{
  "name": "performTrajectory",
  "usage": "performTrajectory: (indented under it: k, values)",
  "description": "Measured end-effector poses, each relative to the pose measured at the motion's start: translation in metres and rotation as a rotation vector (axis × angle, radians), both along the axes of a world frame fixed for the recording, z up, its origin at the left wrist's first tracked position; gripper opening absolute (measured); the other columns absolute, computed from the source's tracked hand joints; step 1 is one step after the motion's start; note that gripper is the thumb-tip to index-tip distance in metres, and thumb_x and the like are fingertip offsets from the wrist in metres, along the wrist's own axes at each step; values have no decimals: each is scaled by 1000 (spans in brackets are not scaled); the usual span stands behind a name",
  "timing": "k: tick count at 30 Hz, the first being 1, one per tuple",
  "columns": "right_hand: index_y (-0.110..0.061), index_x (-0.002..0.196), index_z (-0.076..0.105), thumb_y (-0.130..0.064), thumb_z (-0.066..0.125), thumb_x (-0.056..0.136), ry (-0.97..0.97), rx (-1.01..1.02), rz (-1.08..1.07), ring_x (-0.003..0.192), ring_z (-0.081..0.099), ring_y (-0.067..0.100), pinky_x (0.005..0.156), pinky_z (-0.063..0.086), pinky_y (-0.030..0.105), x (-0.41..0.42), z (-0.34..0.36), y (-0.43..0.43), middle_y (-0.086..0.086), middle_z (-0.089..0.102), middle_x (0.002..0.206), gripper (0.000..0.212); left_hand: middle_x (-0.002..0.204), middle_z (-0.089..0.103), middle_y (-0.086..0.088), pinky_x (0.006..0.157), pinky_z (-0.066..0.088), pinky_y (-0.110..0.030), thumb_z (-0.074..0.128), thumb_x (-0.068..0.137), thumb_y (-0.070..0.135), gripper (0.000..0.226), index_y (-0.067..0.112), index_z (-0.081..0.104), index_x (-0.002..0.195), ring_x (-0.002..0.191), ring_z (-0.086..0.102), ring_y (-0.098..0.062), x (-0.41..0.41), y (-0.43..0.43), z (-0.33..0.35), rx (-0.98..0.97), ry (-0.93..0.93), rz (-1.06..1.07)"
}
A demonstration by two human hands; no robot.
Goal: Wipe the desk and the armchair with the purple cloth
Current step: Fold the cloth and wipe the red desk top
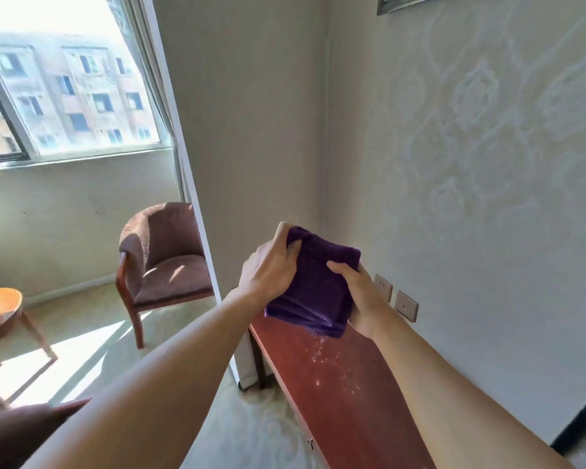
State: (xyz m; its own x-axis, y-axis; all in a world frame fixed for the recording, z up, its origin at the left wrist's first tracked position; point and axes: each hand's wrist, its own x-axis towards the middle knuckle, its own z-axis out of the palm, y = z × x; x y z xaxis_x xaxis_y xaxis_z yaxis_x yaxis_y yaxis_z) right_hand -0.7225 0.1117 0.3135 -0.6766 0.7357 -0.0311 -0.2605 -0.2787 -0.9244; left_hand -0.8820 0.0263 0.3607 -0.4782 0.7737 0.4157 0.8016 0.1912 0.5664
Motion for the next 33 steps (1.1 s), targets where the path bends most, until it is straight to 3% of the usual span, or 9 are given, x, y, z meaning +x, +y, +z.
performTrajectory:
  k: [4,9,12,17,21,25,29,33]
  values:
    - [-29,124,69,-29,77,87,35,-47,-33,106,73,27,84,61,43,-50,-25,74,6,75,120,37,80,62,5,62,45,-40,31,96,56,19,45,39,110,68,61,-27,-47,72,-17,-63,24,30]
    - [-29,122,67,-29,72,93,0,-126,-70,105,74,24,83,61,42,-99,-46,168,3,77,116,29,73,60,11,53,38,-31,30,97,57,17,46,38,107,61,58,-16,-94,169,-41,-138,-3,43]
    - [-27,123,67,-34,71,94,-47,-179,-81,103,75,22,81,61,39,-120,-63,219,3,76,117,30,75,62,10,56,45,-35,30,98,56,17,45,38,108,63,60,-19,-116,222,-63,-184,-34,44]
    - [-17,121,71,-46,83,80,-109,-371,-46,104,75,25,83,61,40,-135,-107,277,7,77,116,52,78,65,7,65,51,-42,30,97,57,20,45,39,110,68,62,-21,-145,290,-110,-271,-66,-20]
    - [-15,125,69,-41,89,75,-45,-494,-59,110,72,28,90,60,44,-151,-143,299,10,75,122,60,81,67,3,69,53,-47,30,97,58,22,42,39,108,73,64,-30,-171,342,-151,-348,-55,-153]
    - [-16,129,66,-29,90,76,-4,-543,-174,112,71,32,93,59,47,-175,-177,311,12,74,123,59,83,61,6,68,44,-41,32,99,57,17,43,36,106,73,59,-29,-200,393,-192,-391,3,-340]
    - [-15,130,65,-21,84,83,65,-602,-363,113,71,32,97,57,49,-208,-204,319,13,73,124,51,88,65,-2,69,45,-41,30,98,59,28,38,39,114,78,60,-32,-229,442,-232,-442,31,-546]
    - [-12,135,61,-20,74,92,174,-684,-486,120,67,34,102,54,52,-241,-228,312,15,69,131,46,76,60,8,68,45,-39,30,96,62,31,42,39,118,77,64,-31,-254,461,-266,-484,-1,-681]
